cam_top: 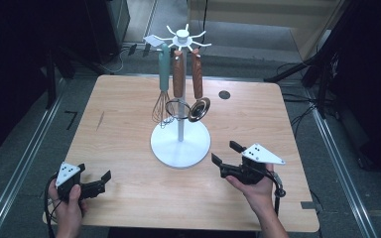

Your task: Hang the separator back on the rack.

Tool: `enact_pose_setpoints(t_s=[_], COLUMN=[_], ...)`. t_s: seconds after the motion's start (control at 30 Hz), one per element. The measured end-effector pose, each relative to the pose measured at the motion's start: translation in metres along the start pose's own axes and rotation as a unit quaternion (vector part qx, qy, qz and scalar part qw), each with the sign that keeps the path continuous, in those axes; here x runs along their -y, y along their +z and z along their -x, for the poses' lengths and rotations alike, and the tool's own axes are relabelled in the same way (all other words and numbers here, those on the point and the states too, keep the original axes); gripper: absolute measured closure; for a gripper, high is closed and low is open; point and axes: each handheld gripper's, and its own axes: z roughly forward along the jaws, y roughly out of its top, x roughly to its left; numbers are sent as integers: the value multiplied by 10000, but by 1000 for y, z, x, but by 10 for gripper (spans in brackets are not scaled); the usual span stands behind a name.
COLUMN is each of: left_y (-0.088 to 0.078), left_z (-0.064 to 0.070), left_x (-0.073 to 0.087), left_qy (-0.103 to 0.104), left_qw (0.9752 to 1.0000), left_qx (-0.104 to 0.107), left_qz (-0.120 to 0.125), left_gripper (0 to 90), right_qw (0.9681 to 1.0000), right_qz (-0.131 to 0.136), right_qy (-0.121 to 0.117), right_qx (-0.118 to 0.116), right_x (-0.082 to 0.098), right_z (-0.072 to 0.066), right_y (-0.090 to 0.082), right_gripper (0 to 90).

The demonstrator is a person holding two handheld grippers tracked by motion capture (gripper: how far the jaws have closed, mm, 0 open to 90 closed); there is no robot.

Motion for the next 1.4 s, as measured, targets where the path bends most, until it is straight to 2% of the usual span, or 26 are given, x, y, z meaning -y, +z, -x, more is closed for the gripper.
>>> enact_pose_setpoints(t_s=[0.23, 0.37, 0.57, 0.63, 0.7, 0.97, 1.2, 1.4], left_y=[0, 0, 0, 0, 0, 0, -1, -1], left_z=[-2, -2, -2, -2, -2, -2, -2, -2], left_x=[0, 0, 0, 0, 0, 0, 0, 0], left_qy=[-45, -36, -48, -47, -47, -61, -60, -63], left_qw=[10000, 10000, 10000, 10000, 10000, 10000, 10000, 10000], left_qx=[46, 43, 42, 42, 42, 35, 32, 43], left_qz=[27, 24, 28, 29, 21, 42, 42, 60], left_gripper=[0, 0, 0, 0, 0, 0, 0, 0], right_qw=[9993, 9987, 9977, 9974, 9968, 9929, 9913, 9871], right_qz=[-165, -187, -279, -318, -382, -535, -557, -655], right_qy=[157, 321, 390, 381, 272, 359, 432, 452], right_qx=[289, 347, 481, 531, 650, 1005, 1115, 1388], right_x=[27, 40, 56, 60, 64, 77, 84, 91], right_z=[12, 23, 35, 38, 42, 58, 68, 80], right_y=[-12, -19, -31, -34, -38, -50, -62, -73], right_gripper=[220, 220, 223, 223, 223, 235, 237, 245])
